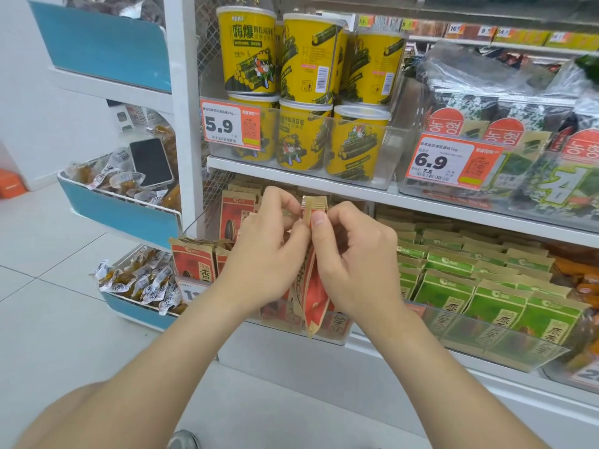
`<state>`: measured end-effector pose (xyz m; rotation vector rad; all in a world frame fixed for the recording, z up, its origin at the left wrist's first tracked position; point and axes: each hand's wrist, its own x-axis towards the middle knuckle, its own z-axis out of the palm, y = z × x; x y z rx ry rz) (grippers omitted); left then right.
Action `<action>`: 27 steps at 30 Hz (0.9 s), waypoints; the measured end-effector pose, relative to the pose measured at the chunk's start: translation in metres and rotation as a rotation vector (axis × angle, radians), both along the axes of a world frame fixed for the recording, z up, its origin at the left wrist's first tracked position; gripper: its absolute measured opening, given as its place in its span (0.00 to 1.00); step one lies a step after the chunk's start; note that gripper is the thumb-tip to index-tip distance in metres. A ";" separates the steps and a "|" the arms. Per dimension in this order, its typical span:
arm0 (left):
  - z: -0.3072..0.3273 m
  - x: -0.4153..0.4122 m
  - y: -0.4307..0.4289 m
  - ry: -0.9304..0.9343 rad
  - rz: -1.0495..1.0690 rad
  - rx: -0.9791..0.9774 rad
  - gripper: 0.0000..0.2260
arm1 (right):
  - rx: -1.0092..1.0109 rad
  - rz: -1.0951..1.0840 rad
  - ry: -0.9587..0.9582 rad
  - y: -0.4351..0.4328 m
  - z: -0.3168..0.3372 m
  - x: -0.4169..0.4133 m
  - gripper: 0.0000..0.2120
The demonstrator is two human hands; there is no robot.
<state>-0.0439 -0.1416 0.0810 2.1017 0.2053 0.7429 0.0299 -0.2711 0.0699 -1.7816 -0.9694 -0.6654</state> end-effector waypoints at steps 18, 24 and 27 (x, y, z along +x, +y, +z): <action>0.007 -0.001 0.019 0.023 0.212 -0.221 0.11 | -0.332 0.150 0.197 -0.005 -0.001 0.010 0.15; 0.013 -0.003 0.016 0.136 0.151 -0.331 0.13 | -0.353 0.107 0.125 -0.005 0.001 0.006 0.24; 0.014 -0.004 0.018 0.123 0.155 -0.425 0.09 | -0.277 0.200 0.197 -0.002 0.000 0.004 0.26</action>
